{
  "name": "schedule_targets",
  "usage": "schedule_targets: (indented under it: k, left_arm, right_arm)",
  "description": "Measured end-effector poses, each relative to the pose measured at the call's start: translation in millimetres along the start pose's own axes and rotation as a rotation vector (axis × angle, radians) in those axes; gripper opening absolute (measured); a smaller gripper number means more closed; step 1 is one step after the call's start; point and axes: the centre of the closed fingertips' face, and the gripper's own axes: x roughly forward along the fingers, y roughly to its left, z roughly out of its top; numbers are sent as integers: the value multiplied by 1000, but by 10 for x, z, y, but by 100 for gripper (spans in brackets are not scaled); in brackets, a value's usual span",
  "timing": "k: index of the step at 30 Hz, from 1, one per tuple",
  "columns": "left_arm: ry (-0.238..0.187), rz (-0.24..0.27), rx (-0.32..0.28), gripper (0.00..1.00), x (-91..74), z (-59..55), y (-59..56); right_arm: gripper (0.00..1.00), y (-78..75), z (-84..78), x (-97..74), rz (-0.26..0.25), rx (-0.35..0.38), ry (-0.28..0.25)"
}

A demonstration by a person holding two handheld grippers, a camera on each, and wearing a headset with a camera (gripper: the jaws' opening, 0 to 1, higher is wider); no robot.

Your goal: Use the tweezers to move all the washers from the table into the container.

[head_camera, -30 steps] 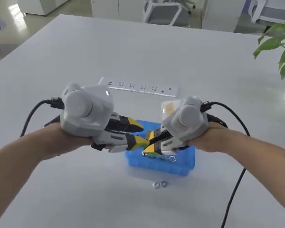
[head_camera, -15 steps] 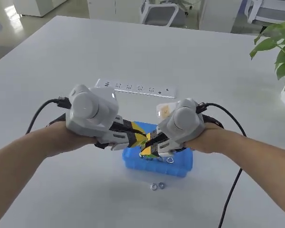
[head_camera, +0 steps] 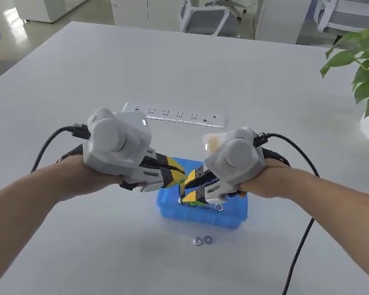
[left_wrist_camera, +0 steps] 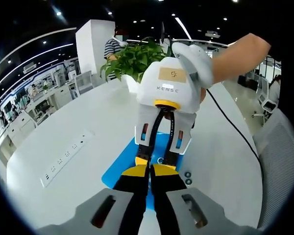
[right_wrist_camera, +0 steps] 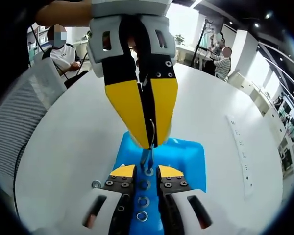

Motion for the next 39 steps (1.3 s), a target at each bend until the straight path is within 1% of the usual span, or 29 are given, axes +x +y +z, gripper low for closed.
schedule_targets:
  k: [1, 3, 5, 7, 16, 24, 25, 28, 31, 34, 37, 39]
  left_arm:
    - [-1, 1, 0, 5, -5, 9, 4]
    - [-9, -1, -2, 5, -18, 43, -2]
    - [-10, 2, 3, 5, -25, 71, 3]
    - [-9, 2, 7, 5, -34, 93, 5]
    - [-9, 6, 20, 5, -123, 198, -9]
    - [-7, -2, 32, 5, -213, 286, -85]
    - [-5, -6, 36, 5, -223, 295, -104]
    - [-2, -8, 44, 5, -247, 321, -134]
    - [-1, -13, 44, 5, -273, 351, -171]
    - [0, -14, 43, 5, -295, 369, -204]
    - [-2, -9, 49, 5, -315, 391, -222]
    - [-4, -11, 46, 5, -328, 410, -246]
  right_arm:
    - [18, -12, -5, -23, -7, 15, -6]
    - [19, -10, -21, -62, -14, 26, -2]
    - [23, -21, -36, -103, -25, 58, -1]
    - [25, -37, -23, -158, -41, 75, -12]
    - [31, -41, -21, -403, -99, 107, -19]
    - [36, 6, -31, -599, -157, 143, -32]
    - [37, 12, -25, -630, -167, 163, -40]
    - [41, 43, -17, -697, -182, 175, -43]
    - [44, 63, -20, -772, -208, 194, -48]
    - [46, 91, -46, -812, -223, 201, -42]
    - [50, 134, -91, -852, -237, 221, -38]
    - [51, 171, -118, -881, -246, 235, -35]
